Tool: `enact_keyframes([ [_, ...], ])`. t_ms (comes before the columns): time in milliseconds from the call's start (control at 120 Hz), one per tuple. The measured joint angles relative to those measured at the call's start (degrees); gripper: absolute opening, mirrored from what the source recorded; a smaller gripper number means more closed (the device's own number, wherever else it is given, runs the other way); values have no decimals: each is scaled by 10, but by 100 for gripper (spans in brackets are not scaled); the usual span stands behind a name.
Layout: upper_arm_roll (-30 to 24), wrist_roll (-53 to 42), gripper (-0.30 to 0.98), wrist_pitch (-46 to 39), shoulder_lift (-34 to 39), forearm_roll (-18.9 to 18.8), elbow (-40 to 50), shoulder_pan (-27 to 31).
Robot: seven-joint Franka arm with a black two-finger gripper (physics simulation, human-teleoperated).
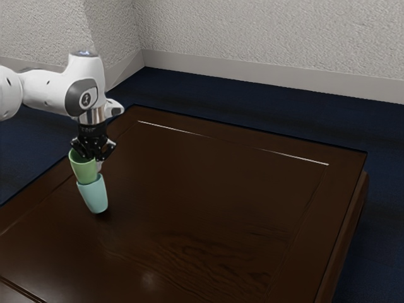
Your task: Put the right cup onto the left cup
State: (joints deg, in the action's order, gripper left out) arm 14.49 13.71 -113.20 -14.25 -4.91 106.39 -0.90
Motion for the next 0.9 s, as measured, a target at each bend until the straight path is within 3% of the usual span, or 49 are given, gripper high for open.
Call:
enact_keyframes([
  [283, -6, -14, -9, -13, -1, 11, 5, -1],
  [458, -17, -22, 28, -13, 0, 14, 4, -2],
  [558, -24, -25, 43, -12, 8, 15, 3, -1],
  [708, -55, -26, 56, -1, 42, 13, -2, -3],
  [900, -89, -23, 64, 43, 128, 4, -6, -1],
])
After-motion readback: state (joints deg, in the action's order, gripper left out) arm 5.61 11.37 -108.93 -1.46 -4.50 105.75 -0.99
